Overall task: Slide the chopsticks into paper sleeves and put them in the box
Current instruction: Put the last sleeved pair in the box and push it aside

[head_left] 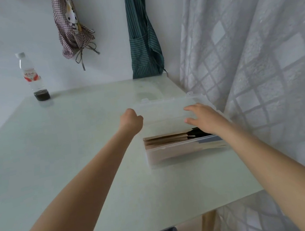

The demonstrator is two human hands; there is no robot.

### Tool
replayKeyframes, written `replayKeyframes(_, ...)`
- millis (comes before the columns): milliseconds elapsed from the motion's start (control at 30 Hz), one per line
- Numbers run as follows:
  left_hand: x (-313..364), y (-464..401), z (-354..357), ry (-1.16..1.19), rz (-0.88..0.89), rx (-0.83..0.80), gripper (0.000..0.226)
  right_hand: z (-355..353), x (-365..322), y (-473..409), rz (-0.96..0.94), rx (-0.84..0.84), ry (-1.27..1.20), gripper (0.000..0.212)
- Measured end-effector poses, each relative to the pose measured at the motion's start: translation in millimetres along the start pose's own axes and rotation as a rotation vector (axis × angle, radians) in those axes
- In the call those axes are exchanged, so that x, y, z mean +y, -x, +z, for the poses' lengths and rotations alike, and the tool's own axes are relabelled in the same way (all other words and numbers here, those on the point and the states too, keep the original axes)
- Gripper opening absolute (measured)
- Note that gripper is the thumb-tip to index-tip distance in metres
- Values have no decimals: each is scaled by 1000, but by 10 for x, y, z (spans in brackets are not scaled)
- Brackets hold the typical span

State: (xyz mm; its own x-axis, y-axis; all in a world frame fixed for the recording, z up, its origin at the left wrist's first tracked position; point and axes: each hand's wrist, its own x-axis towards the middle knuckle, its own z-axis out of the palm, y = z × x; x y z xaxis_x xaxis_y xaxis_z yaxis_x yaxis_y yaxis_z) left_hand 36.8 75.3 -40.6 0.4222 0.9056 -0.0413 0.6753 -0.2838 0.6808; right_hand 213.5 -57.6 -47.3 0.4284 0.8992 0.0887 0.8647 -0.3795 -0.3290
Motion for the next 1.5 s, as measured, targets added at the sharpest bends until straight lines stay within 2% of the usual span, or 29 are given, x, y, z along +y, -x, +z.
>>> replayKeyframes(67, -72, -105, -15, 342, -81, -21, 7, 25, -28, -12, 5, -12, 15, 44)
replayKeyframes(133, -121, -139, -28, 670, -117, -51, 15, 17, -54, -18, -5, 40, 2, 42)
replayKeyframes(167, -125, -125, -37, 759, -107, -66, 25, 2, -72, -18, -9, 75, -21, 41)
replayKeyframes(233, -128, -96, -46, 800, -56, -65, 40, -37, -113, -19, -19, 167, -95, 37)
replayKeyframes(367, -79, -56, -118, 777, 93, -6, 32, -167, -240, 14, -50, 389, -143, 34)
replayKeyframes(467, 8, 13, -177, 769, 211, 22, 29, -272, -286, 81, -62, 488, -21, 55)
replayKeyframes(533, 66, 100, -208, 700, 314, 52, 31, -302, -279, 126, -67, 410, 40, 68)
replayKeyframes(600, 96, 216, -230, 599, 417, 89, 28, -308, -269, 193, -54, 312, 73, 71)
replayKeyframes(700, 92, 396, -267, 463, 504, 123, 15, -324, -274, 331, -30, 390, 143, 60)
replayKeyframes(767, 84, 483, -271, 302, 544, 99, 22, -327, -272, 453, -29, 434, 171, 47)
replayKeyframes(867, 78, 597, -223, -86, 659, 12, 36, -257, -238, 652, -15, 342, 116, 37)
replayKeyframes(933, 57, 680, -157, -218, 716, -81, 40, -193, -216, 757, 1, 285, 80, 40)
replayKeyframes(1067, -70, 811, 32, -294, 702, -222, 44, -87, -136, 843, 28, 125, 19, 64)
replayKeyframes(1200, -113, 816, 134, -463, 664, -218, 45, 23, -138, 930, 13, -4, 64, 80)
replayKeyframes(1333, -34, 750, 184, -439, 634, -189, 43, 88, -170, 920, -4, -7, 226, 78)
replayKeyframes(1500, 11, 840, 272, -539, 582, -142, 42, 137, -97, 883, -23, -1, 309, 72)
